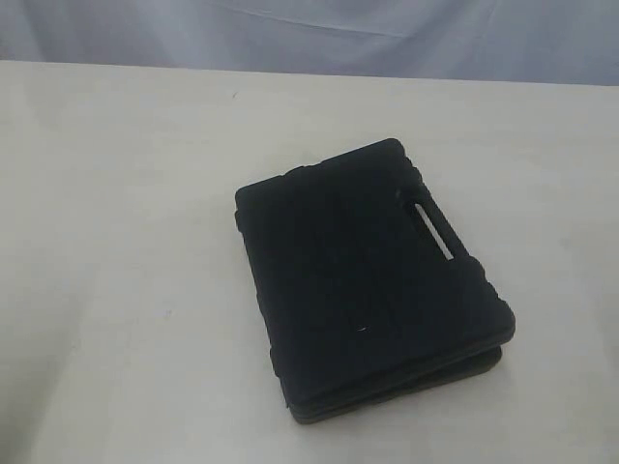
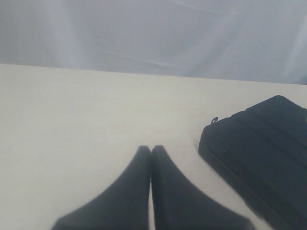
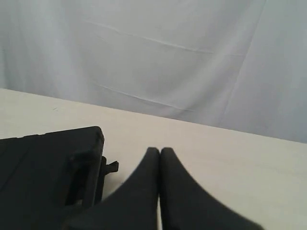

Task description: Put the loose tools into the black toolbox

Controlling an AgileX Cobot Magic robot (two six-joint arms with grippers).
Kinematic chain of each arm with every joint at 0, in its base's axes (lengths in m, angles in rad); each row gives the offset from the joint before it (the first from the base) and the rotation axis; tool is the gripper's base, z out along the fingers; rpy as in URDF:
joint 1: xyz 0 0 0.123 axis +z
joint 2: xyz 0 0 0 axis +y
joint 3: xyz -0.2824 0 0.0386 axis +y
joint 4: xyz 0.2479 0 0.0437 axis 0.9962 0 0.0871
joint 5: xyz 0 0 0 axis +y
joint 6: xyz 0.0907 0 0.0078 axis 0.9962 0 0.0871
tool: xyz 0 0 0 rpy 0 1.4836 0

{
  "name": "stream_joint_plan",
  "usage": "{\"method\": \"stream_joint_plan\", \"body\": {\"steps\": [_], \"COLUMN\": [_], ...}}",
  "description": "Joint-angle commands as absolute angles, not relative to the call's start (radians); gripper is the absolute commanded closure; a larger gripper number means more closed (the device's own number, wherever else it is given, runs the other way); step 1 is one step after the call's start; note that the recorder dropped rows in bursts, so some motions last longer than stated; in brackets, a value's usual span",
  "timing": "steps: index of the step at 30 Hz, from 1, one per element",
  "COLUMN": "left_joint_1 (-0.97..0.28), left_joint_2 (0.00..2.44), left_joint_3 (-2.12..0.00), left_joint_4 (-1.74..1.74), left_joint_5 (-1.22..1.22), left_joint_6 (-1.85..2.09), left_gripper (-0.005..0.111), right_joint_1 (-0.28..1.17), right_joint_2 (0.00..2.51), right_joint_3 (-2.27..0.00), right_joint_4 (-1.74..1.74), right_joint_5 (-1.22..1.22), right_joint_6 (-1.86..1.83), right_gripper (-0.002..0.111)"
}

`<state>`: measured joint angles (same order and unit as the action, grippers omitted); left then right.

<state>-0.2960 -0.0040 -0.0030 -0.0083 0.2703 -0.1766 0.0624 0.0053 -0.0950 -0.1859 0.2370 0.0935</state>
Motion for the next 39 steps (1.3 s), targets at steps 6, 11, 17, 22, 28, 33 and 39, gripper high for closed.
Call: {"method": "stream_joint_plan", "body": {"steps": [6, 11, 17, 22, 28, 33, 39], "left_joint_1": [-0.301, -0.301, -0.301, -0.301, -0.301, -0.301, -0.301], "left_joint_2": [0.0, 0.0, 0.0, 0.0, 0.0, 0.0, 0.0], "left_joint_3": [0.0, 0.0, 0.0, 0.0, 0.0, 0.0, 0.0], "left_joint_4": [0.0, 0.0, 0.0, 0.0, 0.0, 0.0, 0.0], "left_joint_5": [0.272, 0.272, 0.272, 0.272, 0.272, 0.272, 0.272], "left_joint_6": [-0.175, -0.175, -0.175, -0.175, -0.175, -0.175, -0.175], "left_gripper": [0.107, 0.107, 0.107, 0.107, 0.107, 0.107, 0.107], "right_joint_1": [0.06, 0.06, 0.06, 0.06, 0.06, 0.06, 0.034], "right_joint_2": [0.0, 0.0, 0.0, 0.0, 0.0, 0.0, 0.0], "right_joint_3": [0.0, 0.0, 0.0, 0.0, 0.0, 0.0, 0.0], "right_joint_4": [-0.086, -0.073, -0.061, -0.061, -0.064, -0.064, -0.064], "right_joint_5": [0.167, 0.161, 0.18, 0.232, 0.347, 0.348, 0.349], "right_joint_6": [0.081, 0.064, 0.064, 0.067, 0.082, 0.093, 0.092], "right_gripper": [0.109, 0.109, 0.109, 0.109, 0.109, 0.109, 0.109]}}
